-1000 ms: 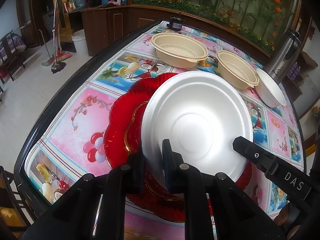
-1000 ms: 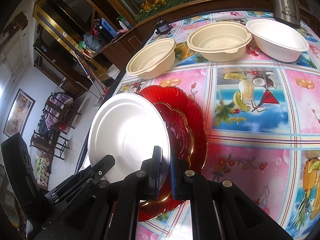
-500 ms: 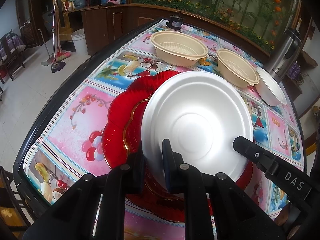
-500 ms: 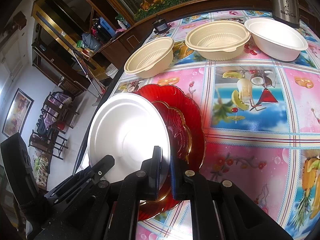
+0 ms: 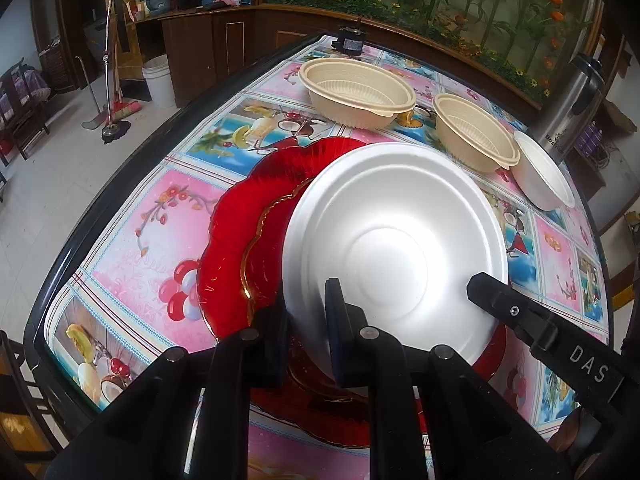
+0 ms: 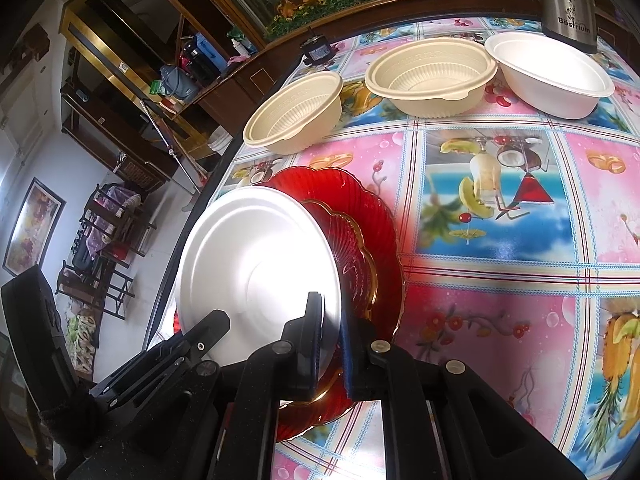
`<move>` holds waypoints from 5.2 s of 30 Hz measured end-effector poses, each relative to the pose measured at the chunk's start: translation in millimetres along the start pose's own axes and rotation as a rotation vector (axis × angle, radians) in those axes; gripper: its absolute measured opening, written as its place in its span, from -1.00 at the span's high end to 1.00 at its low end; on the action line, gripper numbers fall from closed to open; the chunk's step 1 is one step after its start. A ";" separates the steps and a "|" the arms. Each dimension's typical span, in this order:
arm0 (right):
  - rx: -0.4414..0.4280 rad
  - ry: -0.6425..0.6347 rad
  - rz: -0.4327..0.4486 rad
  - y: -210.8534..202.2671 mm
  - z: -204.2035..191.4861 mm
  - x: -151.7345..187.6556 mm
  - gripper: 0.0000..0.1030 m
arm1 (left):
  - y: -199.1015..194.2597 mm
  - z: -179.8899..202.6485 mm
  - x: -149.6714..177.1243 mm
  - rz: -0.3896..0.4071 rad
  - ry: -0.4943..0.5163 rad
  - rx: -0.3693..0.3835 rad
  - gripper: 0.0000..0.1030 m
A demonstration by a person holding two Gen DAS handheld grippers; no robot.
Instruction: Organize plates and bowls
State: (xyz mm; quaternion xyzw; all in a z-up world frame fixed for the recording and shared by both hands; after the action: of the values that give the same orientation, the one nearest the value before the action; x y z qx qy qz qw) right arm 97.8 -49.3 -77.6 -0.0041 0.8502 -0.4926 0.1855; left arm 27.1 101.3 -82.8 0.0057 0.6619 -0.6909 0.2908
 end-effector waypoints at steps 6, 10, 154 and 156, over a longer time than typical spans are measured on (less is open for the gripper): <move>0.005 -0.001 -0.002 0.6 0.5 -0.6 0.81 | -0.7 1.0 -0.1 0.000 0.002 0.002 0.74; 0.014 -0.004 0.000 -1.3 -0.3 -0.5 0.77 | -2.4 2.6 -0.1 0.005 0.004 -0.001 0.74; -0.096 0.020 0.113 -55.2 4.4 7.1 0.79 | -55.9 16.1 -7.3 0.114 0.084 0.017 0.70; -0.096 0.017 0.117 -57.9 4.3 10.5 0.79 | -58.0 15.1 -3.9 0.117 0.083 0.019 0.70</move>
State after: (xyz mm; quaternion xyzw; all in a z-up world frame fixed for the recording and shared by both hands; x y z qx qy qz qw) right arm 79.2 -84.7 -34.1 0.0407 0.8732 -0.4396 0.2065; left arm 12.2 86.3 -26.6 0.0758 0.6653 -0.6782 0.3027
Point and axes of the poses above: each gripper's, at about its wrist camera, not at the fingertips, and y roughly the way its jaws point, z to its right, x to its underside, the point moved 2 cm from there along y, roughly the way its jaws point, and after that the axes turned 10 degrees about -z, right-handed, at the moved point
